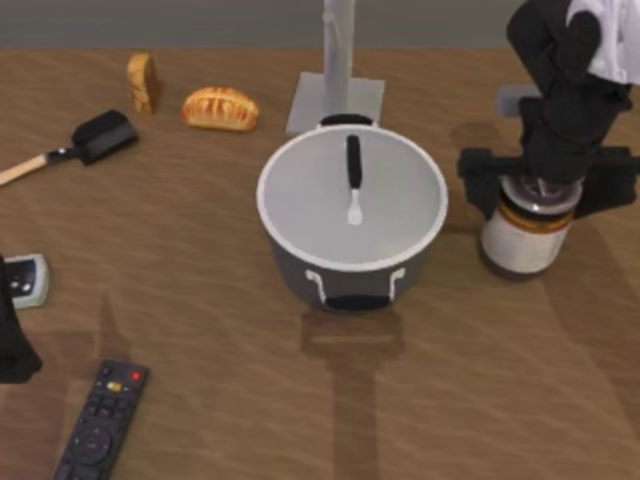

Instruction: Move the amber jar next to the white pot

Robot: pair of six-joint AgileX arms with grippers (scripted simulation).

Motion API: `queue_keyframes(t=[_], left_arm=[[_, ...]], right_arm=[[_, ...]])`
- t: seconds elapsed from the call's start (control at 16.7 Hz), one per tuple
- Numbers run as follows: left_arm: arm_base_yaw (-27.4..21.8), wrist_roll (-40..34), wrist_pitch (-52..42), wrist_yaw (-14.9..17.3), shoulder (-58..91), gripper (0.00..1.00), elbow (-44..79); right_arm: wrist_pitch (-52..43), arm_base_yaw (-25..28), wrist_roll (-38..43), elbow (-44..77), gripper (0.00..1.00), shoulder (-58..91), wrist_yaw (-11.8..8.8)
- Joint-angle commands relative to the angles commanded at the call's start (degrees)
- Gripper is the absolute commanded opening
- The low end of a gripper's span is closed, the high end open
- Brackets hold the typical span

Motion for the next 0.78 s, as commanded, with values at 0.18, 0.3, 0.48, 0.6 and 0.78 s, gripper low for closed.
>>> queue_keyframes(t=[0.18, 0.3, 0.48, 0.6, 0.78], left_arm=[[0.00, 0.00, 0.00, 0.00, 0.00, 1.00, 0.00], [0.00, 0.00, 0.00, 0.00, 0.00, 1.00, 0.00], [0.00, 0.00, 0.00, 0.00, 0.00, 1.00, 0.00], [0.00, 0.00, 0.00, 0.00, 0.00, 1.00, 0.00], [0.00, 0.00, 0.00, 0.00, 0.00, 1.00, 0.00]], right_arm=[[0.14, 0.01, -0.01, -0.13, 0.00, 0.06, 0.00], [0.14, 0.01, -0.01, -0.13, 0.08, 0.06, 0.00], [0.14, 0.01, -0.01, -0.13, 0.30, 0.06, 0.00], [0.14, 0.01, -0.01, -0.13, 0.45, 0.06, 0.00], [0.14, 0.01, -0.01, -0.13, 0.68, 0.06, 0.00]])
